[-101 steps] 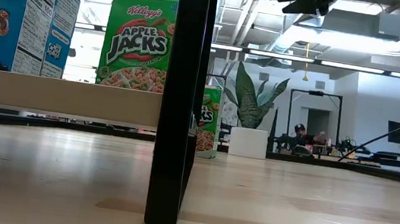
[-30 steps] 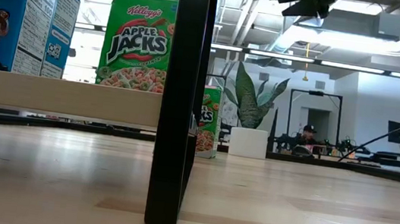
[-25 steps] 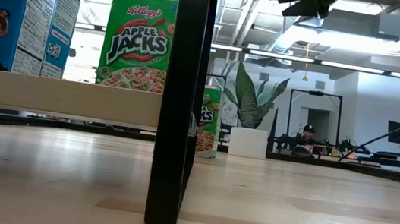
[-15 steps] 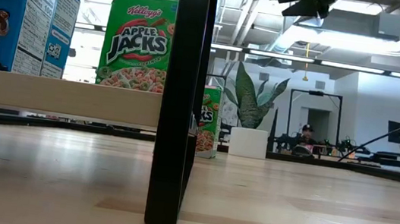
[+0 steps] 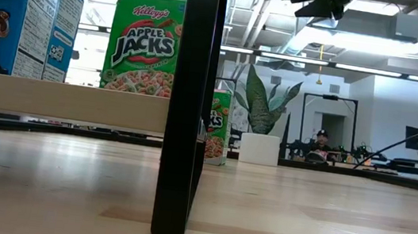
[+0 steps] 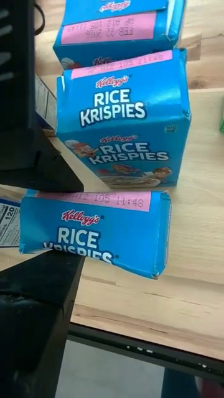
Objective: Stack cereal on shelf
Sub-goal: Put the light blue cereal box on the shelf aligned with the other light blue cereal boxes
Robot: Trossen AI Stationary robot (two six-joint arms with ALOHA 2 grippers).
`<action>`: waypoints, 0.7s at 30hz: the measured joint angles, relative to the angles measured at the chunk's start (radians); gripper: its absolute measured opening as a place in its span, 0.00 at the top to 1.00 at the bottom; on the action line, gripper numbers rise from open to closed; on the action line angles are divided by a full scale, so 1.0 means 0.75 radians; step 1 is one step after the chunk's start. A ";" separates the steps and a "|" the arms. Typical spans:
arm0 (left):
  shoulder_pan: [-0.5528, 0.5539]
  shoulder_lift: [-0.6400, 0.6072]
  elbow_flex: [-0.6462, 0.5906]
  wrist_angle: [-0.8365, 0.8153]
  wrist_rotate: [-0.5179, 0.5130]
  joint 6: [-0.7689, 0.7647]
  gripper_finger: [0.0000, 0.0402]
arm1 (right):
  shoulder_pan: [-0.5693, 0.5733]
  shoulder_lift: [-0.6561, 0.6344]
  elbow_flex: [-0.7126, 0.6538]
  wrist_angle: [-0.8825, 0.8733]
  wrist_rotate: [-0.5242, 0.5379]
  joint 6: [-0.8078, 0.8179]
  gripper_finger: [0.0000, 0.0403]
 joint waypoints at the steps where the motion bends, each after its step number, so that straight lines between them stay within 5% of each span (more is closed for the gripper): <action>1: 0.000 0.000 0.000 -0.002 0.003 -0.006 0.66 | 0.000 0.000 0.000 0.000 0.000 0.000 0.21; 21: 0.010 0.003 0.030 -0.006 0.059 -0.023 0.34 | 0.000 0.000 0.000 0.000 0.000 0.001 0.21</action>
